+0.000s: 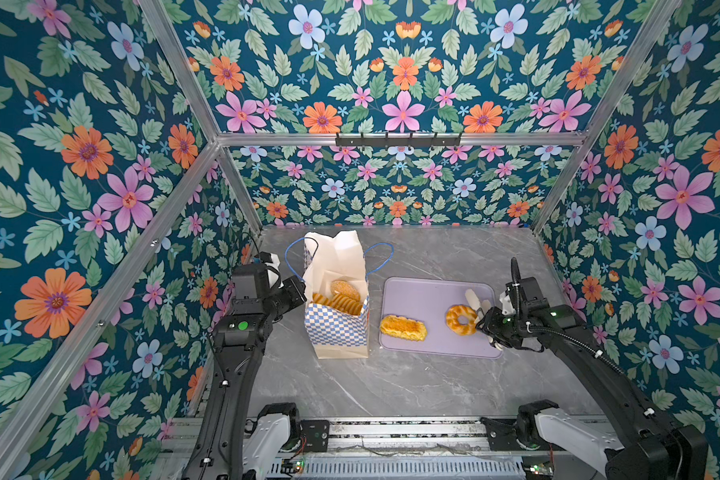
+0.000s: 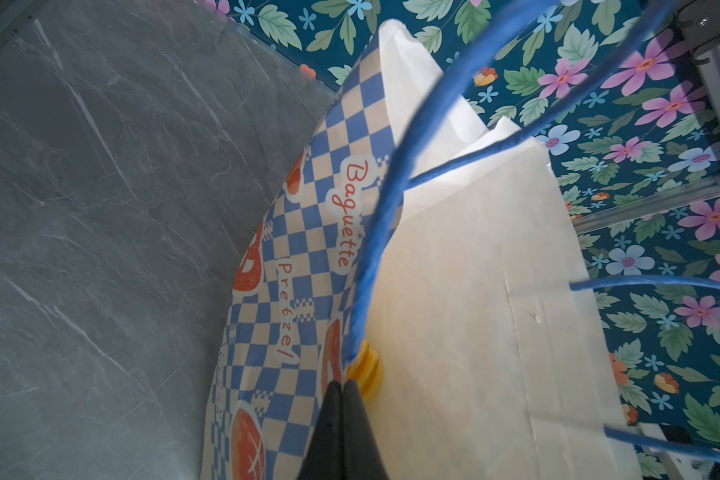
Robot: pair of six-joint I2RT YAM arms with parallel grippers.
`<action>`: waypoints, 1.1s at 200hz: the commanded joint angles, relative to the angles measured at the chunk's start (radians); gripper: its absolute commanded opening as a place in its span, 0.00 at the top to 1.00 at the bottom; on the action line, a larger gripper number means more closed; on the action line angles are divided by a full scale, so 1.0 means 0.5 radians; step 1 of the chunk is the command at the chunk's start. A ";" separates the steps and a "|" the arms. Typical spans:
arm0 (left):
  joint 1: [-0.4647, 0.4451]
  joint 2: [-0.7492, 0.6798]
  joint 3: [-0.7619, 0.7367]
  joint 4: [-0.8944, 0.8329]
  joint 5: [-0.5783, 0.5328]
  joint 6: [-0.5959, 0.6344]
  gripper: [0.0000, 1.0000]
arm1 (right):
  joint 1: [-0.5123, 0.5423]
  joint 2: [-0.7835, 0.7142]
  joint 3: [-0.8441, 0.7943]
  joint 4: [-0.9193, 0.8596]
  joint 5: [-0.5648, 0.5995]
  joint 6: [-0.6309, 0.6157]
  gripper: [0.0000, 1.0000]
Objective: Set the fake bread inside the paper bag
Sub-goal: 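Lower the tongs onto the glazed ring-shaped bread on the tray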
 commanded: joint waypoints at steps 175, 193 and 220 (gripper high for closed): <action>0.000 0.004 -0.062 0.089 0.037 -0.011 0.95 | -0.003 0.007 -0.171 -0.120 -0.104 -0.108 0.55; 0.000 0.004 -0.060 0.092 0.041 -0.015 0.95 | -0.005 0.032 -0.182 -0.092 -0.129 -0.111 0.55; 0.000 0.001 -0.061 0.092 0.040 -0.016 0.95 | -0.004 0.064 -0.186 -0.061 -0.141 -0.117 0.55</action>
